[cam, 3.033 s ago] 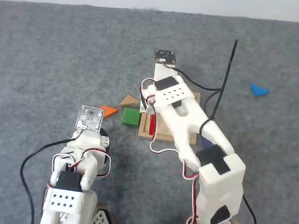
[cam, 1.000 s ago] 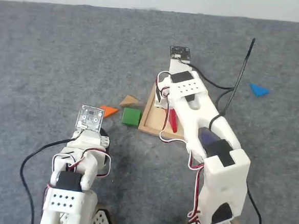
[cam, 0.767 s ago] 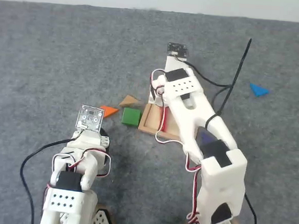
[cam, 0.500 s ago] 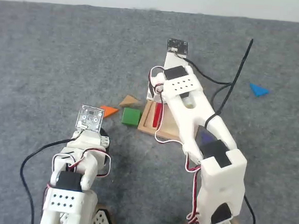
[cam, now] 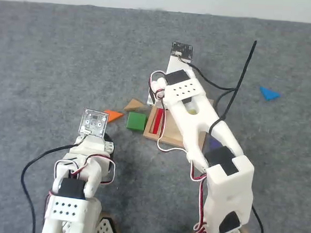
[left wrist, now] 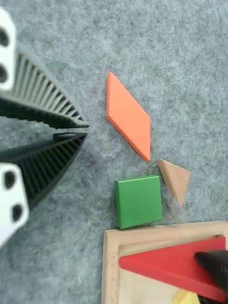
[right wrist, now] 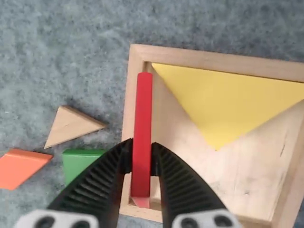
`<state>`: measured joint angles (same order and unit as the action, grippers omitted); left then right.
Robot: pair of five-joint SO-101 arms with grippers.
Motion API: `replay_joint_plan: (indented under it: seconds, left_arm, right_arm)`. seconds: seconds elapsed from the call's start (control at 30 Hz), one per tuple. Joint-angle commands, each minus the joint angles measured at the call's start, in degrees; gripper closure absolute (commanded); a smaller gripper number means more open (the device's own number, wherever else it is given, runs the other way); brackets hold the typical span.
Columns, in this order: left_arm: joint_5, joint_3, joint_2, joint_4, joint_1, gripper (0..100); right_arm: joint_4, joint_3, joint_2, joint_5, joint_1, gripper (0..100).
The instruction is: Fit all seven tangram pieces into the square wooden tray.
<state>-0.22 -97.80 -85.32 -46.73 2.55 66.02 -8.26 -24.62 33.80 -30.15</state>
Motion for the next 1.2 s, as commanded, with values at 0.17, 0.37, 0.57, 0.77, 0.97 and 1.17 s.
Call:
replay_joint_plan:
  seconds: [0.17, 0.37, 0.57, 0.77, 0.97, 1.17]
  left_arm:
    - [0.35, 1.01, -0.7, 0.0, 0.18, 99]
    - [0.35, 1.01, -0.7, 0.0, 0.18, 99]
    - [0.35, 1.01, -0.7, 0.0, 0.18, 99]
    - [0.26, 1.01, -0.7, 0.0, 0.18, 99]
    - [0.26, 1.01, -0.7, 0.0, 0.18, 99]
    - [0.26, 1.01, -0.7, 0.0, 0.18, 99]
  right_arm:
    - [-1.36, -3.52, 1.01, 0.62, -0.4, 98.8]
    - [-1.71, -3.52, -0.84, 0.97, -0.31, 98.7]
    - [0.75, -3.52, 1.01, 0.44, 1.89, 85.4]
    - [-0.4, -3.43, -0.04, -5.54, 1.98, 73.1]
    - [-1.71, -3.52, 0.75, -12.22, 1.8, 79.4]
    - [1.45, -3.16, 8.4, -18.81, 2.33, 80.8]
